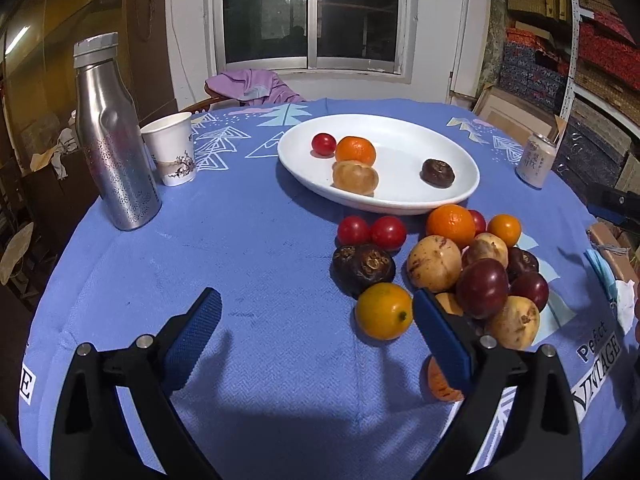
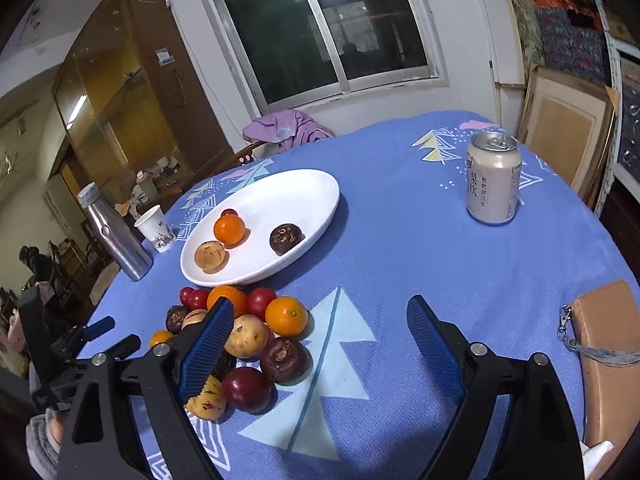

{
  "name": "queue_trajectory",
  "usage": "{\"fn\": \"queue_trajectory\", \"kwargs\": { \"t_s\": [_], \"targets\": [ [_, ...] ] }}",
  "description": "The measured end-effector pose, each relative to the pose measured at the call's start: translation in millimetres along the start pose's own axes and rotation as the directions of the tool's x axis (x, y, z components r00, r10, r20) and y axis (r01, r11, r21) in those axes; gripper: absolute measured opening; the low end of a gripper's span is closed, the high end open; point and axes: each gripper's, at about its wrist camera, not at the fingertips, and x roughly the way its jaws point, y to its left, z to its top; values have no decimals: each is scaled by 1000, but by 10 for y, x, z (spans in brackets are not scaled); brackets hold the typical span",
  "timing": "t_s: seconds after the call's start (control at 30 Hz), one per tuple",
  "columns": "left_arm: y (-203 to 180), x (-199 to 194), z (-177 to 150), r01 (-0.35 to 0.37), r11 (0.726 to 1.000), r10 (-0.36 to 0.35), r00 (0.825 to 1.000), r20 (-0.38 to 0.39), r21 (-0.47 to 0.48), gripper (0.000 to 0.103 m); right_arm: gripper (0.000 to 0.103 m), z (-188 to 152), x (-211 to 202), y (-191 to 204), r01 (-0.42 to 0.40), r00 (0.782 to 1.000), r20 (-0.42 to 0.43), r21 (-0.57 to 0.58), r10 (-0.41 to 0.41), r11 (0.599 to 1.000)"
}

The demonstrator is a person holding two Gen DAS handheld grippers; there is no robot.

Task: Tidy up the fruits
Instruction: 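Grasp the yellow citrus with the left tool while the right tool grasps another mangosteen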

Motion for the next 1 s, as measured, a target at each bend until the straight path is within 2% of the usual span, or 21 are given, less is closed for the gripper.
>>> {"fn": "queue_trajectory", "kwargs": {
  "t_s": [0.1, 0.33, 0.4, 0.43, 0.6, 0.87, 1.0],
  "targets": [
    [-73, 78, -9, 7, 999, -6, 1000, -24, 33, 95, 89, -7, -36, 42, 2, 1000, 14, -13, -2, 1000],
    [-276, 239, -21, -35, 988, 42, 998, -43, 150, 93, 89, -8, -31, 101, 0, 1000, 7, -35, 1, 999],
    [-310, 263, -11, -30, 986, 38, 998, -45, 166, 81, 89, -12, -14, 103, 1, 1000, 2, -35, -1, 999],
    [-319, 270, -8, -19, 985, 27, 998, -48, 171, 79, 89, -13, -14, 104, 2, 1000, 1, -36, -2, 999],
    [-452, 305, -23, 23, 973, -7, 998, -66, 231, 49, 89, -22, 8, 94, 5, 1000, -6, -36, -6, 999],
    [-388, 362, -13, 122, 977, -102, 988, -116, 175, 38, 89, -49, 44, 131, 0, 1000, -25, -51, -1, 999],
    [-338, 330, -41, 118, 981, -100, 988, -118, 156, 38, 89, -92, 85, 176, -8, 999, -45, -76, 4, 997]
  ]
}}
